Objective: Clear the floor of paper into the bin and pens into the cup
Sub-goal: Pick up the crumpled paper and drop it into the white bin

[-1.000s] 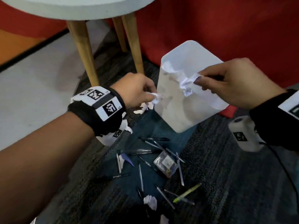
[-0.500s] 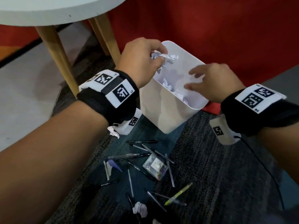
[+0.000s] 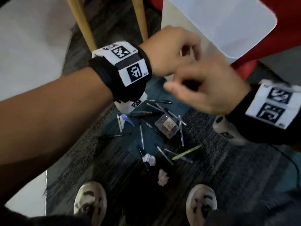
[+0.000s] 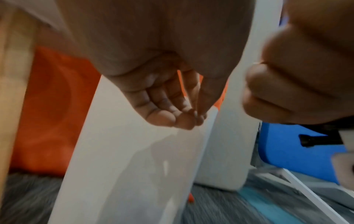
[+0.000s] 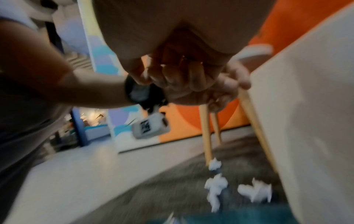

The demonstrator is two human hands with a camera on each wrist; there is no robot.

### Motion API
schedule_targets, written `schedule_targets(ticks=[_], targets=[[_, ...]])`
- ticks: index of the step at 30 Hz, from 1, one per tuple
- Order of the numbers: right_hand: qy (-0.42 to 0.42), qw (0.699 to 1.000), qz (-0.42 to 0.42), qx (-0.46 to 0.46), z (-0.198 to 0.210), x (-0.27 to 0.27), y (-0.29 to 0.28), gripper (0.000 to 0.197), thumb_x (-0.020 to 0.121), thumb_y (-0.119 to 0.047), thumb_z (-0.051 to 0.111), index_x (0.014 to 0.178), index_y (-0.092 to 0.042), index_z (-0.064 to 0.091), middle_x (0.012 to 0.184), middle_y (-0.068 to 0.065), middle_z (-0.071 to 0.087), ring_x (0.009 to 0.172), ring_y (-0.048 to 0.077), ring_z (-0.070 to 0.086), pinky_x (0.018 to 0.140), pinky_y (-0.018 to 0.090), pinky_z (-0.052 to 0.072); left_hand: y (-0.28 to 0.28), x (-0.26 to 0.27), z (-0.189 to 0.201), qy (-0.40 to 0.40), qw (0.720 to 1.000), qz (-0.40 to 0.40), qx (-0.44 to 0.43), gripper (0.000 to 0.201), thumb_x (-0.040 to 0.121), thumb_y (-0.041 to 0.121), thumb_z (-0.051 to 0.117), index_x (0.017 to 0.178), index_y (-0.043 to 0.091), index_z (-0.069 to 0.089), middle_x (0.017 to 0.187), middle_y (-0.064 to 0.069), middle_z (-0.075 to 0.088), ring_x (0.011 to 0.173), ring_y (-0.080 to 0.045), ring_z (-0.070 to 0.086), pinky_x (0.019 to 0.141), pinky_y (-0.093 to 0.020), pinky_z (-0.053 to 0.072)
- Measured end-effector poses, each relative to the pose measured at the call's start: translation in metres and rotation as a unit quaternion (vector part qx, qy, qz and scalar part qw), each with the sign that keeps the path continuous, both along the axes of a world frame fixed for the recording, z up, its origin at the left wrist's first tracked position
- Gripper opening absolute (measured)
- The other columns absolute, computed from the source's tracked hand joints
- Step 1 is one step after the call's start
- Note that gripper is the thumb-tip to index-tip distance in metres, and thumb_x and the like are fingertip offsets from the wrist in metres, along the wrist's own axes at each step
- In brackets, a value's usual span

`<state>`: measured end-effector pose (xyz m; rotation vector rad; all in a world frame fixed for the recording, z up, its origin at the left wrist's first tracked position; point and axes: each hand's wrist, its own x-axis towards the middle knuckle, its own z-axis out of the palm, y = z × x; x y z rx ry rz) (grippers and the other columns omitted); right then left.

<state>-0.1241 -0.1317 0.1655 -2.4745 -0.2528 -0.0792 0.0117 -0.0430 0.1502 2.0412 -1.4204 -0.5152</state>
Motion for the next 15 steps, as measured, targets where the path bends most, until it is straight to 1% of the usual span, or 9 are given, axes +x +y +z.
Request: schedule_targets(ticks=[1, 2, 5, 7, 9, 10, 12, 14, 15], targets=[[0.026, 0.999, 0.047, -0.001, -0.014, -0.01, 0.008, 0.03, 0.094, -0.033, 0.059, 0.068, -0.02, 0.06, 0.056, -0.013, 0.05, 0.049, 0.006, 0.044, 0.055, 0.017, 0.038, 0.005, -0.004, -0.012, 0.01, 1.0, -0.006, 0.028, 0.023, 0.081, 0.017, 0.057, 0.097, 0.024, 0.072, 0.066, 0.015, 0.055, 0.061, 0.003, 0.052, 0.059, -0.008, 0.037], [0.052, 0.994, 0.091, -0.016, -0.028, -0.021, 0.015, 0.032, 0.095, -0.036, 0.057, 0.066, -0.022, 0.059, 0.054, -0.011, 0.05, 0.047, 0.01, 0.046, 0.05, 0.024, 0.041, 0.009, -0.011, -0.024, 0.017, 0.998, -0.014, 0.06, 0.023, 0.081, 0.016, 0.057, 0.096, 0.025, 0.072, 0.064, 0.014, 0.055, 0.061, 0.001, 0.052, 0.062, -0.01, 0.04], [0.133, 0.965, 0.214, -0.075, -0.075, -0.053, 0.033, 0.038, 0.096, -0.046, 0.048, 0.067, -0.022, 0.053, 0.058, -0.005, 0.056, 0.05, 0.017, 0.053, 0.047, 0.031, 0.046, 0.018, -0.033, -0.062, 0.049, 0.985, -0.063, 0.15, 0.021, 0.082, 0.016, 0.059, 0.095, 0.025, 0.073, 0.068, 0.016, 0.058, 0.071, -0.006, 0.056, 0.073, -0.024, 0.048], [0.214, 0.927, 0.285, -0.12, -0.104, -0.068, 0.044, 0.036, 0.097, -0.05, 0.043, 0.074, -0.023, 0.053, 0.071, -0.002, 0.064, 0.063, 0.024, 0.061, 0.053, 0.035, 0.049, 0.025, -0.047, -0.087, 0.056, 0.972, -0.095, 0.208, 0.017, 0.085, 0.018, 0.059, 0.094, 0.024, 0.071, 0.066, 0.017, 0.053, 0.071, -0.007, 0.053, 0.068, -0.024, 0.043], [0.285, 0.875, 0.35, -0.175, -0.132, -0.075, 0.052, 0.033, 0.098, -0.051, 0.041, 0.089, -0.025, 0.06, 0.088, 0.001, 0.069, 0.078, 0.029, 0.064, 0.06, 0.035, 0.049, 0.035, -0.061, -0.113, 0.05, 0.955, -0.125, 0.265, 0.016, 0.089, 0.021, 0.056, 0.096, 0.021, 0.069, 0.071, 0.012, 0.055, 0.072, -0.01, 0.051, 0.062, -0.022, 0.034], [0.31, 0.85, 0.375, -0.201, -0.145, -0.077, 0.054, 0.033, 0.097, -0.05, 0.041, 0.096, -0.024, 0.062, 0.093, 0.002, 0.069, 0.083, 0.03, 0.065, 0.062, 0.035, 0.047, 0.041, -0.067, -0.124, 0.048, 0.946, -0.138, 0.291, 0.016, 0.089, 0.021, 0.055, 0.096, 0.02, 0.069, 0.076, 0.008, 0.059, 0.073, -0.012, 0.051, 0.063, -0.021, 0.034], [0.347, 0.806, 0.409, -0.249, -0.171, -0.08, 0.06, 0.031, 0.095, -0.05, 0.046, 0.101, -0.023, 0.061, 0.097, 0.003, 0.068, 0.087, 0.03, 0.064, 0.062, 0.034, 0.045, 0.053, -0.079, -0.147, 0.057, 0.925, -0.169, 0.335, 0.016, 0.088, 0.021, 0.056, 0.097, 0.019, 0.069, 0.084, 0.003, 0.066, 0.072, -0.016, 0.053, 0.065, -0.026, 0.04], [0.362, 0.787, 0.427, -0.258, -0.193, -0.084, 0.067, 0.031, 0.091, -0.05, 0.053, 0.104, -0.023, 0.059, 0.101, 0.003, 0.066, 0.094, 0.03, 0.062, 0.069, 0.037, 0.049, 0.062, -0.09, -0.166, 0.066, 0.902, -0.216, 0.368, 0.014, 0.089, 0.025, 0.059, 0.1, 0.019, 0.065, 0.085, 0.003, 0.062, 0.074, -0.019, 0.052, 0.067, -0.029, 0.041], [0.356, 0.781, 0.445, -0.256, -0.203, -0.089, 0.071, 0.035, 0.088, -0.05, 0.058, 0.109, -0.022, 0.058, 0.108, 0.004, 0.064, 0.101, 0.031, 0.06, 0.077, 0.041, 0.049, 0.066, -0.097, -0.175, 0.064, 0.891, -0.238, 0.382, 0.016, 0.09, 0.028, 0.06, 0.103, 0.019, 0.062, 0.087, 0.002, 0.058, 0.076, -0.021, 0.051, 0.067, -0.03, 0.039]])
